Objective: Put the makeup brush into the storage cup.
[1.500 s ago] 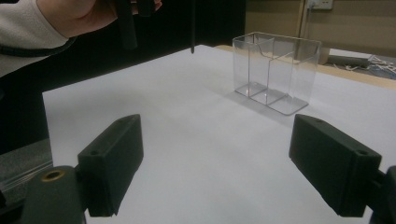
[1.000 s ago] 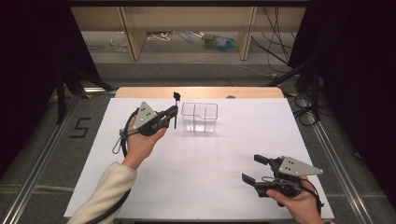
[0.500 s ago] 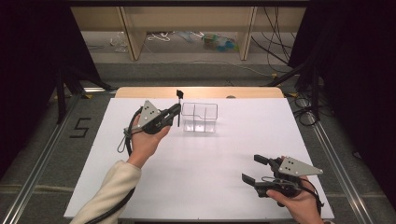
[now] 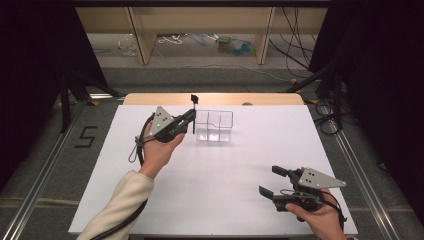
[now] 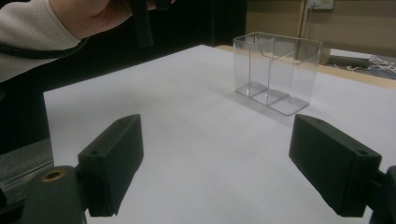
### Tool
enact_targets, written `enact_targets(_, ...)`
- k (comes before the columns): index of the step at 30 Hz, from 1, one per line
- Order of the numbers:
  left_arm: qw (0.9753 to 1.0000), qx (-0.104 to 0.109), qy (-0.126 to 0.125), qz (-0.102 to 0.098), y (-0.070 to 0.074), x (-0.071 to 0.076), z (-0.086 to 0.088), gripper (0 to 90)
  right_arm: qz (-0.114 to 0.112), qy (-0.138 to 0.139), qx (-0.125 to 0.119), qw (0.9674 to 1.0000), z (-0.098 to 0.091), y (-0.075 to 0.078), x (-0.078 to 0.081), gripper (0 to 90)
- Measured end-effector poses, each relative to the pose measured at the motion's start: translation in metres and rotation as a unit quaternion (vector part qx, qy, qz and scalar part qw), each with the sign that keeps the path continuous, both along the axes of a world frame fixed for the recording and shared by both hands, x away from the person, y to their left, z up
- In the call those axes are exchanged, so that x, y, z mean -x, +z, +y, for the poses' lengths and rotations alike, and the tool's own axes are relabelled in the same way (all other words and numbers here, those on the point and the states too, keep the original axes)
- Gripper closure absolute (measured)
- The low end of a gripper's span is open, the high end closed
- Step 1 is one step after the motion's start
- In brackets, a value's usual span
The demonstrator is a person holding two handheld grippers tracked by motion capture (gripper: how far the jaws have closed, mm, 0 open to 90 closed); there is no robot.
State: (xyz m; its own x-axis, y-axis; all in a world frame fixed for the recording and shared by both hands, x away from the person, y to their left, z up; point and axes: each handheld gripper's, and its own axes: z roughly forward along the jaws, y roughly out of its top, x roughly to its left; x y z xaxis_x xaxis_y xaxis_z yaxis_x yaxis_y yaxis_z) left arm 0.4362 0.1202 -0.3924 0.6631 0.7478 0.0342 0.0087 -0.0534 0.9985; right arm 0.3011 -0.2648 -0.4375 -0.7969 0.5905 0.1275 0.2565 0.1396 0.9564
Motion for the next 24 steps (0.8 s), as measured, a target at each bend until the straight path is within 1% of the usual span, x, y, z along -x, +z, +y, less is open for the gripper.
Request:
enact_targets(2, 1.0000, 0.000, 0.002, 0.000, 0.0003, -0.0007, -0.0006, 86.1, -0.001, 0.000, -0.001, 1.0000, 0.0002, -0.0002, -0.0002, 18.8)
enact_targets(3, 0.9999, -0.007, 0.001, -0.012, 0.0011, -0.0024, -0.0001, 86.1, -0.001, 0.000, -0.001, 1.0000, 0.0002, -0.0002, -0.0002, 18.8)
enact_targets(9, 1.0000, -0.003, -0.001, -0.009, 0.0009, -0.0036, -0.0029, 86.1, -0.001, 0.000, -0.001, 1.0000, 0.0003, -0.0004, -0.0003, 18.8)
enact_targets(11, 0.9999, -0.006, -0.001, -0.011, 0.0013, -0.0044, -0.0029, 86.1, 0.000, 0.000, -0.001, 1.0000, 0.0002, -0.0004, -0.0003, 18.8)
enact_targets(12, 0.9999, -0.007, -0.002, -0.011, 0.0015, -0.0047, -0.0030, 86.1, -0.003, -0.007, 0.008, 0.9999, -0.0007, 0.0002, 0.0001, 18.8)
enact_targets(15, 0.9999, -0.004, -0.003, -0.011, 0.0018, -0.0057, -0.0038, 86.1, -0.002, -0.006, 0.009, 0.9999, -0.0007, 0.0002, 0.0001, 18.9)
enact_targets(18, 0.9999, -0.006, -0.003, -0.010, 0.0019, -0.0067, -0.0034, 86.1, -0.002, -0.006, 0.009, 0.9999, -0.0008, 0.0001, 0.0000, 18.9)
enact_targets(19, 1.0000, -0.003, -0.002, -0.009, 0.0019, -0.0072, -0.0038, 86.1, -0.002, -0.006, 0.009, 0.9999, -0.0008, 0.0001, 0.0000, 18.9)
enact_targets(20, 1.0000, -0.001, -0.002, -0.008, 0.0022, -0.0076, -0.0038, 86.1, 0.004, -0.004, 0.008, 1.0000, -0.0008, 0.0003, 0.0003, 18.9)
enact_targets(21, 1.0000, 0.003, -0.002, -0.008, 0.0025, -0.0083, -0.0042, 86.1, 0.004, -0.004, 0.008, 1.0000, -0.0008, 0.0003, 0.0003, 18.9)
enact_targets(24, 0.9999, 0.004, -0.003, -0.013, 0.0043, -0.0100, -0.0047, 86.0, 0.001, -0.005, 0.008, 1.0000, -0.0008, -0.0001, -0.0001, 18.9)
